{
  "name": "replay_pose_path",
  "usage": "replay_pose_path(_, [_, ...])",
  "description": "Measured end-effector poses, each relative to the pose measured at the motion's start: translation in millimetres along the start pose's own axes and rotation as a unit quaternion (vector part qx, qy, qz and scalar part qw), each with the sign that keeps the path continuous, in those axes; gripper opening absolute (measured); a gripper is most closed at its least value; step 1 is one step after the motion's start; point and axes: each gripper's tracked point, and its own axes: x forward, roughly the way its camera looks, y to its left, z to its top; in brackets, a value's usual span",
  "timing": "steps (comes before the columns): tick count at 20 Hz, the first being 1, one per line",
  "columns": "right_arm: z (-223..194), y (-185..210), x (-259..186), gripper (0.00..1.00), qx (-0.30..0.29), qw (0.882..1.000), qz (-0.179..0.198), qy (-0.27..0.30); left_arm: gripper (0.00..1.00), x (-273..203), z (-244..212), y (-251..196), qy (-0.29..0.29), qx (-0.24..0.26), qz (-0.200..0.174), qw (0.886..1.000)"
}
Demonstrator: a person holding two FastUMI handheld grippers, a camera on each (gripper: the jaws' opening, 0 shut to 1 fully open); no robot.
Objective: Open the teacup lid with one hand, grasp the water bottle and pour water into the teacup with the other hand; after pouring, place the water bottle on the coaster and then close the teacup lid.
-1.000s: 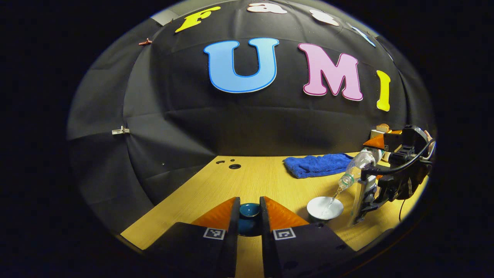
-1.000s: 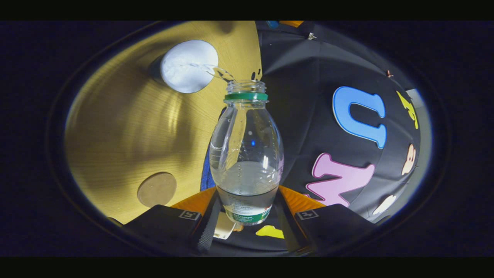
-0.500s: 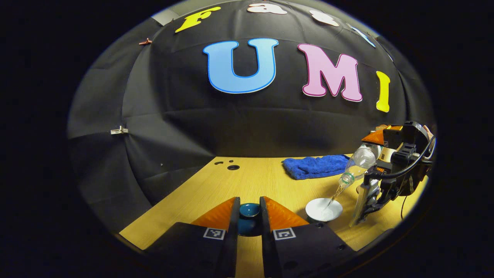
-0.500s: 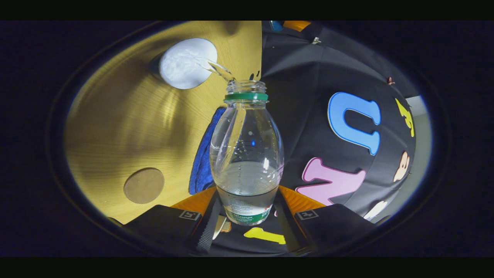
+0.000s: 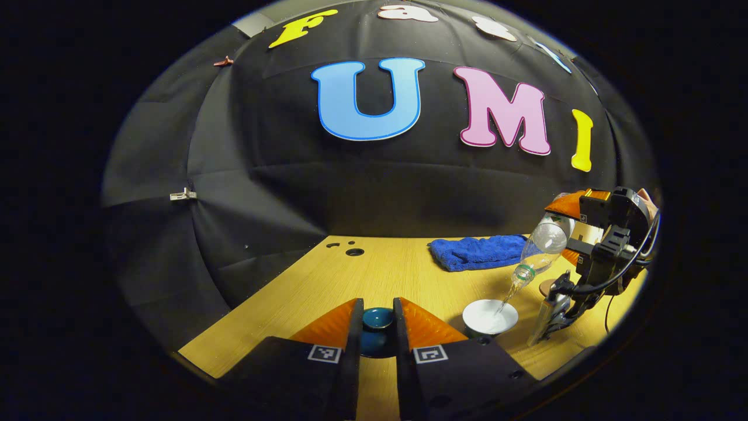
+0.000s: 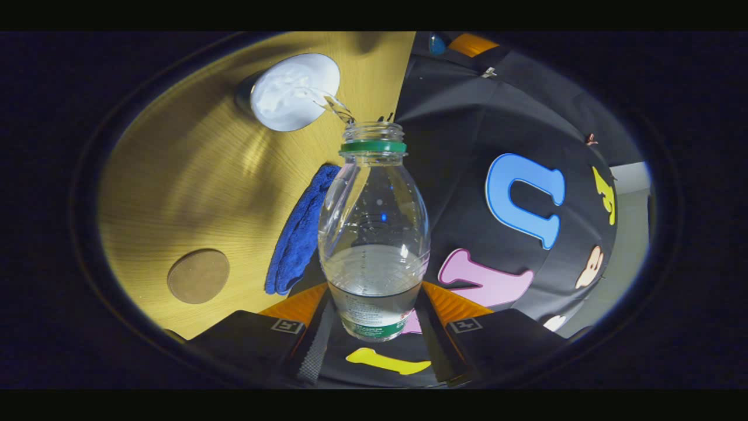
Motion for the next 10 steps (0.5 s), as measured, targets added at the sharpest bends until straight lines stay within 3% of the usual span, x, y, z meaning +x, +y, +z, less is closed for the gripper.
replay_pose_path(10, [8.6,-20.6,6.8,0.74,-0.035,0.998,-0.054,-0.018,0.31,-0.6,-1.6,4.6,0.001,-0.005,0.001,1.0])
